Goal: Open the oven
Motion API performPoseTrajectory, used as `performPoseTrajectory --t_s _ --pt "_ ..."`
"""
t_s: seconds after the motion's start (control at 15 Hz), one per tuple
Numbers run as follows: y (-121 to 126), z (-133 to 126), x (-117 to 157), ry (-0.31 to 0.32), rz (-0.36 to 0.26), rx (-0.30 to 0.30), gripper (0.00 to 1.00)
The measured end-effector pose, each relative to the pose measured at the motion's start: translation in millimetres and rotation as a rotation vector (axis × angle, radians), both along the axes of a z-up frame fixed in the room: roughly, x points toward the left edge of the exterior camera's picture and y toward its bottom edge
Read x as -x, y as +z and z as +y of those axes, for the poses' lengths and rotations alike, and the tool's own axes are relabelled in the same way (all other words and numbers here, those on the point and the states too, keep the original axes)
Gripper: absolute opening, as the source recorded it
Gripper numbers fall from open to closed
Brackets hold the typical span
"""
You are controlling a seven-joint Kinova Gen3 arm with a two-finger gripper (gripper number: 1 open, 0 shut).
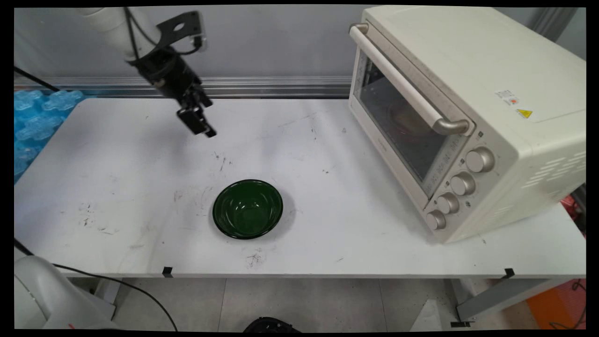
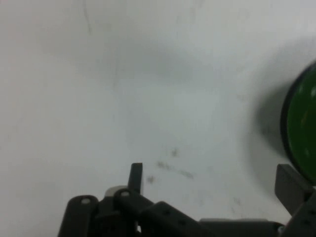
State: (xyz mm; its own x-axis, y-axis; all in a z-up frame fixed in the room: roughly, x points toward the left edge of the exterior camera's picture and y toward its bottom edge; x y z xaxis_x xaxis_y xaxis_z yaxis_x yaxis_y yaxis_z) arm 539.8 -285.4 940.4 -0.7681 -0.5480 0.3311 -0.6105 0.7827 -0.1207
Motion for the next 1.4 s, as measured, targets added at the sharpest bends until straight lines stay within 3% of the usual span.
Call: performPoseTrajectory --t_s 0.53,0.6,1.4 --pt "21.9 -33.3 32.2 -0.056 0.063 0.071 1.00" --pt "24.7 -37.3 36.0 -0.062 0.072 0.080 0.00" --pt "67.0 -83.1 90.3 -0.170 0.133 0.183 0.00"
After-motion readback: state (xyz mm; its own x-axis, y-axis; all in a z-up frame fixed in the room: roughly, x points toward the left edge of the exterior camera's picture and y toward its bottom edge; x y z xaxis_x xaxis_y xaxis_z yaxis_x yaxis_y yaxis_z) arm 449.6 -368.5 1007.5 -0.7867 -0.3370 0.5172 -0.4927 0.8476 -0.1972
